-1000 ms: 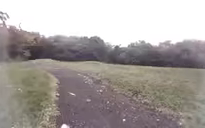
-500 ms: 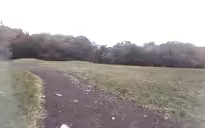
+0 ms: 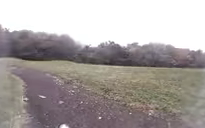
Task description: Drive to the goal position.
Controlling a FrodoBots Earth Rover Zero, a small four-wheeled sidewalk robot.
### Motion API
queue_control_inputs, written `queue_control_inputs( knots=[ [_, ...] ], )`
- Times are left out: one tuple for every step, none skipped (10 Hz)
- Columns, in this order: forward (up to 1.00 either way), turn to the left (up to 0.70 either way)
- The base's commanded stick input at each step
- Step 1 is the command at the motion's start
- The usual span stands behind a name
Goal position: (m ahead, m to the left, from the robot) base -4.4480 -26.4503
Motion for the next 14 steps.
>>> queue_control_inputs(
  knots=[
    [0.0,-1.0],
    [0.0,-1.0],
    [0.0,-1.0],
    [0.0,-1.0],
    [0.0,-1.0],
    [0.0,-1.0],
    [0.0,-1.0],
    [0.0,-1.0],
    [0.0,-1.0],
    [0.0,-1.0],
    [0.0,-1.0],
    [0.0,-1.0],
    [0.0,-1.0],
    [0.0,-1.0]
  ],
)
